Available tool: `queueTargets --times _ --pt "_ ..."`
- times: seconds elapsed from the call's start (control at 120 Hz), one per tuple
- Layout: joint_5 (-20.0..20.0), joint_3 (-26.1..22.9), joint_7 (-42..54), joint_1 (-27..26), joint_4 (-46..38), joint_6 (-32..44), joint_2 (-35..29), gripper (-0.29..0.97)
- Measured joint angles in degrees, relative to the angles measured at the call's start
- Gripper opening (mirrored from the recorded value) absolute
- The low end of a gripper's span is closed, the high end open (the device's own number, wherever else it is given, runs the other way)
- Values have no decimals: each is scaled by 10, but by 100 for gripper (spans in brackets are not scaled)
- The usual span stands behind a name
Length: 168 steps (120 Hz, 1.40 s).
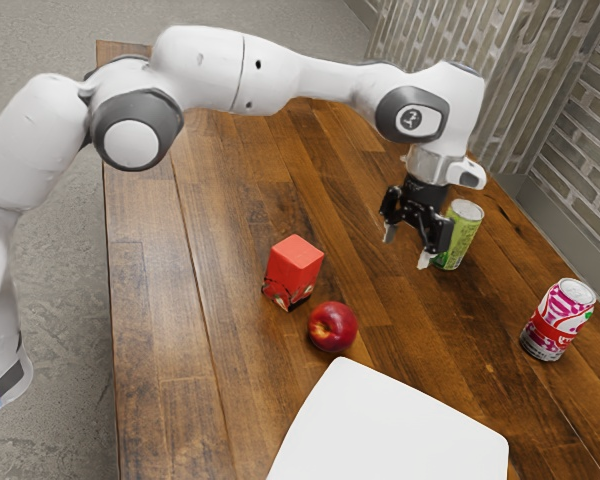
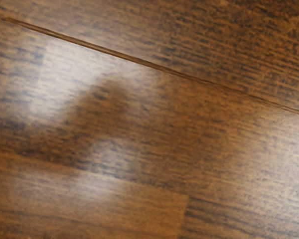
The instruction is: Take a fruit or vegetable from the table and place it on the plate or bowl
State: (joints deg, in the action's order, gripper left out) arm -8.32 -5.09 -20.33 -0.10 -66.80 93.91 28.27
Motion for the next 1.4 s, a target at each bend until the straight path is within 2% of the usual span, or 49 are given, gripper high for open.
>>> queueTargets --times 0.083,0.275,0.467,0.608,0.717,0.867,1.058,1.2,1.317,1.4 --pt "-19 23 -19 -16 -4 7 3 68" --pt "-45 10 -50 -31 28 25 15 68" --pt "-79 38 -83 -74 -32 33 -29 68" --pt "-104 49 -103 -77 -106 36 -62 68" --pt "-113 66 -110 -73 -124 37 -63 68" --pt "-83 71 -102 -66 -131 59 -52 68" --pt "11 59 -80 -63 -126 86 -49 68" --pt "52 43 -64 -62 -102 98 -34 68" --pt "62 56 -57 -95 -114 101 -61 68" --pt "55 100 -55 -153 -137 93 -89 68"
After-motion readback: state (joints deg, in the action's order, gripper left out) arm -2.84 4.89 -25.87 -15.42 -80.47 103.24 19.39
